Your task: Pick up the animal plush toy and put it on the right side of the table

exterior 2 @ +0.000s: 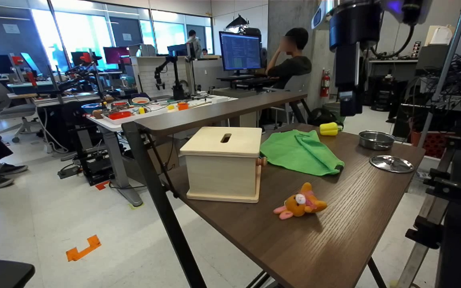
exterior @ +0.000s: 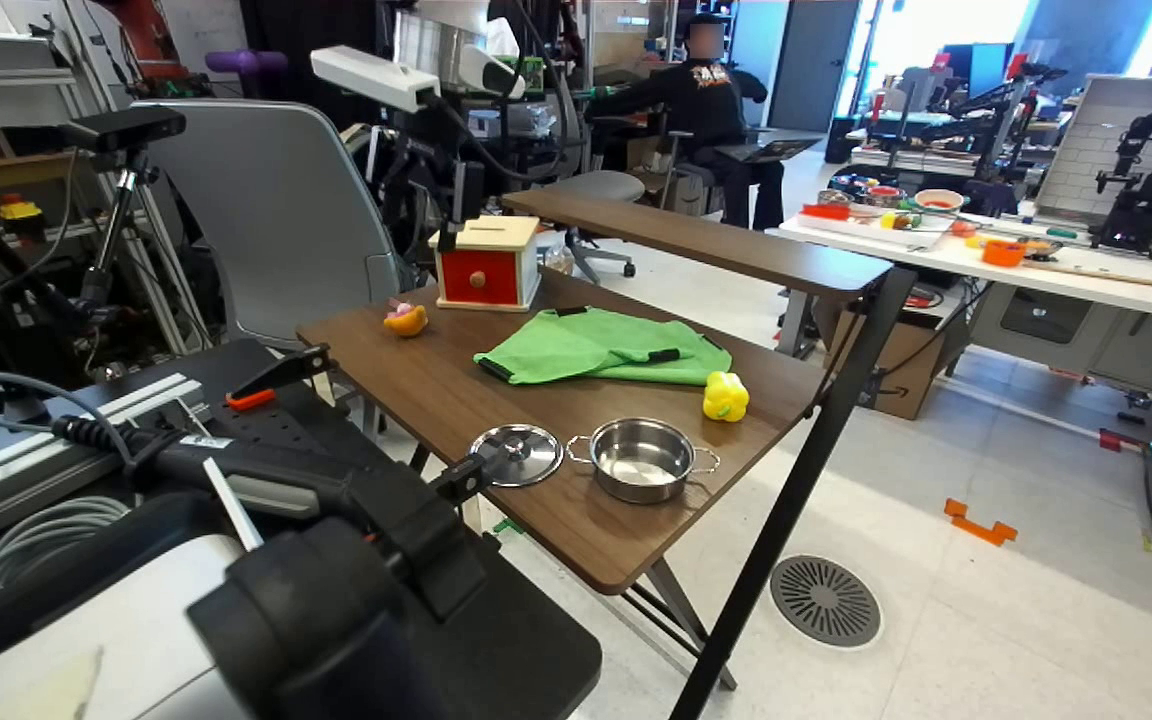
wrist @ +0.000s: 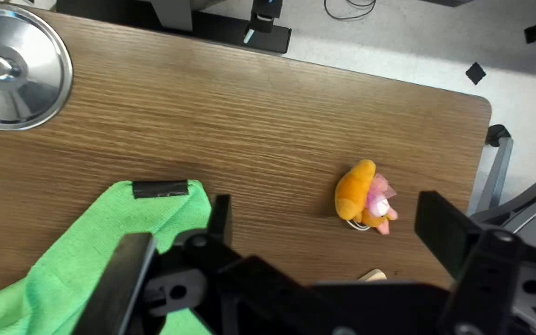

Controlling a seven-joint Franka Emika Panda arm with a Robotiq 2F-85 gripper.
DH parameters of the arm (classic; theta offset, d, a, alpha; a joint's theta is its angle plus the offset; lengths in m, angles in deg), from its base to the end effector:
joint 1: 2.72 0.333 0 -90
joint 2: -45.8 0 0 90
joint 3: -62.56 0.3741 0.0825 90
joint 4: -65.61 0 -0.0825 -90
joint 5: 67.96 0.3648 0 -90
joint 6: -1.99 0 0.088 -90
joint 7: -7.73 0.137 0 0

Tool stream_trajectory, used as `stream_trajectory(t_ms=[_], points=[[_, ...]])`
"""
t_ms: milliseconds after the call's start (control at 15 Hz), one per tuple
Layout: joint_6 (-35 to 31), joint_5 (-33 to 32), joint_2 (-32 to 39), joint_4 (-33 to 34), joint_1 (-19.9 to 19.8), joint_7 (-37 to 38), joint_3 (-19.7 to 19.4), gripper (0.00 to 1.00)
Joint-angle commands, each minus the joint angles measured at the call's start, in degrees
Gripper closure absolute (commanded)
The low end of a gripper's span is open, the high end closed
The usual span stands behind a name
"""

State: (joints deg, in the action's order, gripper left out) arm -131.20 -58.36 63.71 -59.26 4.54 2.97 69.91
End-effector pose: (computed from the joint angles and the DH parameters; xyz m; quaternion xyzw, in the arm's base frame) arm 0.5255 0.1427 0.2752 -0.9882 -0.1042 0.0893 0.0685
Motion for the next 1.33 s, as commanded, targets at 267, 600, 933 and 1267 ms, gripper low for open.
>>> stream_trajectory(t_ms=[267, 600, 933, 1267], points=[[-1.4, -1.3, 4.6, 2.5, 0.1, 0.3, 0.8, 0.0], [-3.4, -3.6, 6.5, 2.4, 1.2, 0.7, 0.6, 0.0], [-5.4, -6.8, 10.9, 4.3, 2.8, 0.1, 1.6, 0.0], [-8.2, -8.3, 15.8, 7.4, 4.7, 0.4, 2.2, 0.0]])
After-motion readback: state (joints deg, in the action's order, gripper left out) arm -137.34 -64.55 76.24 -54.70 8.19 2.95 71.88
